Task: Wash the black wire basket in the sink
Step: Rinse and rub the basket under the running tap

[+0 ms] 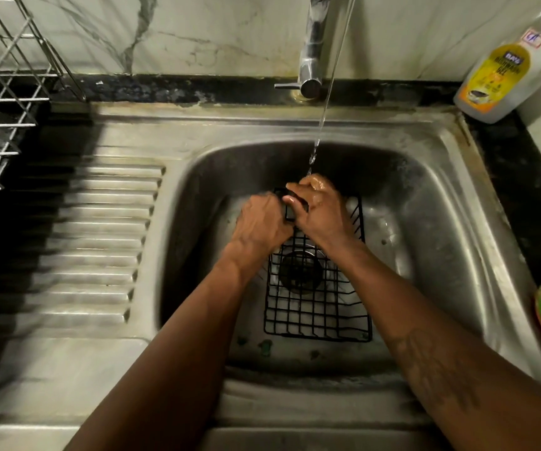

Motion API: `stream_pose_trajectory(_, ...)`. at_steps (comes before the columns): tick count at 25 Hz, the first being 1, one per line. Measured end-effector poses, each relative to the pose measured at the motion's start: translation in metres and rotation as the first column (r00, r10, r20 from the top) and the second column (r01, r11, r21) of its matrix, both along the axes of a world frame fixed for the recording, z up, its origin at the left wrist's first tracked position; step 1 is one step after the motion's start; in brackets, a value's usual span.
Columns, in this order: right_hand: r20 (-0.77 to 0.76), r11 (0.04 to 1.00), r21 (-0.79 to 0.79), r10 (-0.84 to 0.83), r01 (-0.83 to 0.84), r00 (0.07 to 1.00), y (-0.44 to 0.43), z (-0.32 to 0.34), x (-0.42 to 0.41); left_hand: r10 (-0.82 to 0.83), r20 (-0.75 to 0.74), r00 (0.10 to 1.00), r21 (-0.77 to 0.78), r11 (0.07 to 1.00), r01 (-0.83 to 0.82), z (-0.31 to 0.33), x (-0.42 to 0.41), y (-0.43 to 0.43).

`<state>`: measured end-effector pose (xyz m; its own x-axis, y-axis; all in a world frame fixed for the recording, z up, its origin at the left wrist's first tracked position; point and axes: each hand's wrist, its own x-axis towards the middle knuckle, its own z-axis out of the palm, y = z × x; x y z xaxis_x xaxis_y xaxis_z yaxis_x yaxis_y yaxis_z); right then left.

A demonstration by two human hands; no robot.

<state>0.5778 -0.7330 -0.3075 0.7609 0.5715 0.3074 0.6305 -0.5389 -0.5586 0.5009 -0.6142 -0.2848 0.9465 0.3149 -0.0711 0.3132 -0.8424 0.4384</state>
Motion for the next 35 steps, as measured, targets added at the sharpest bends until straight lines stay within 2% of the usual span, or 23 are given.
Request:
stream_pose_trajectory(1, 0.000, 0.999, -0.038, -0.018, 0.018, 1.000, 0.002, 0.000, -0.002, 0.013, -0.016, 1.000, -0.004, 1.000, -0.013, 0.002, 0.000, -0.001)
stream_pose_trajectory(4, 0.175, 0.969, -0.223, -0.070, 0.109, 0.982, -0.004, 0.006, 0.002, 0.054, -0.003, 0.999, 0.048, 0.997, -0.054, 0.000, -0.005, -0.008)
stream_pose_trajectory(7, 0.150, 0.921, -0.354, -0.116, 0.162, 0.982, -0.030, 0.016, 0.019, 0.098, -0.010, 0.995, 0.056, 0.994, -0.097, -0.002, -0.008, -0.011)
stream_pose_trajectory(10, 0.075, 0.888, -0.309, -0.335, 0.341, 0.939, -0.044, 0.022, 0.030, 0.177, 0.018, 0.984, -0.026, 0.984, -0.176, -0.007, -0.009, -0.001)
stream_pose_trajectory(11, 0.098, 0.896, -0.308, -0.305, 0.320, 0.947, -0.038, 0.023, 0.029, 0.190, 0.005, 0.982, -0.051, 0.980, -0.190, -0.007, -0.009, 0.001)
stream_pose_trajectory(13, 0.127, 0.935, -0.312, -0.131, 0.165, 0.983, -0.009, 0.024, 0.020, 0.186, -0.011, 0.982, -0.058, 0.981, -0.187, -0.007, -0.009, 0.000)
stream_pose_trajectory(15, 0.135, 0.940, -0.340, 0.034, 0.014, 0.990, 0.026, 0.020, 0.009, 0.168, 0.006, 0.986, -0.003, 0.986, -0.168, -0.006, -0.007, -0.001)
stream_pose_trajectory(16, 0.132, 0.936, -0.351, 0.057, -0.007, 0.990, 0.034, 0.020, 0.009, 0.168, 0.014, 0.986, -0.002, 0.986, -0.168, -0.006, -0.006, -0.001)
stream_pose_trajectory(19, 0.126, 0.943, -0.330, 0.002, 0.040, 0.992, 0.012, 0.015, 0.019, 0.192, -0.023, 0.981, -0.009, 0.981, -0.193, -0.009, -0.008, -0.002)
stream_pose_trajectory(24, -0.079, 0.960, -0.215, -0.201, 0.181, 0.976, -0.032, 0.013, 0.019, 0.223, -0.030, 0.974, -0.013, 0.975, -0.223, -0.004, -0.016, -0.007)
stream_pose_trajectory(25, -0.087, 0.955, -0.234, -0.209, 0.185, 0.974, -0.027, 0.017, 0.016, 0.237, -0.037, 0.971, -0.030, 0.971, -0.238, 0.001, -0.018, -0.007)
stream_pose_trajectory(27, -0.044, 0.919, -0.365, -0.177, 0.149, 0.983, -0.019, 0.030, 0.005, 0.294, -0.059, 0.954, -0.085, 0.951, -0.298, 0.014, -0.022, -0.009)
stream_pose_trajectory(31, -0.116, 0.896, -0.442, -0.112, 0.050, 0.987, -0.013, 0.049, -0.022, 0.504, -0.214, 0.837, -0.266, 0.794, -0.546, 0.041, -0.029, -0.012)
stream_pose_trajectory(33, -0.170, 0.896, -0.443, -0.065, -0.017, 0.983, -0.014, 0.053, -0.028, 0.543, -0.307, 0.782, -0.313, 0.718, -0.621, 0.054, -0.033, -0.009)
stream_pose_trajectory(35, -0.200, 0.905, -0.420, -0.019, -0.069, 0.980, -0.013, 0.060, -0.031, 0.517, -0.369, 0.772, -0.330, 0.704, -0.629, 0.062, -0.041, -0.009)
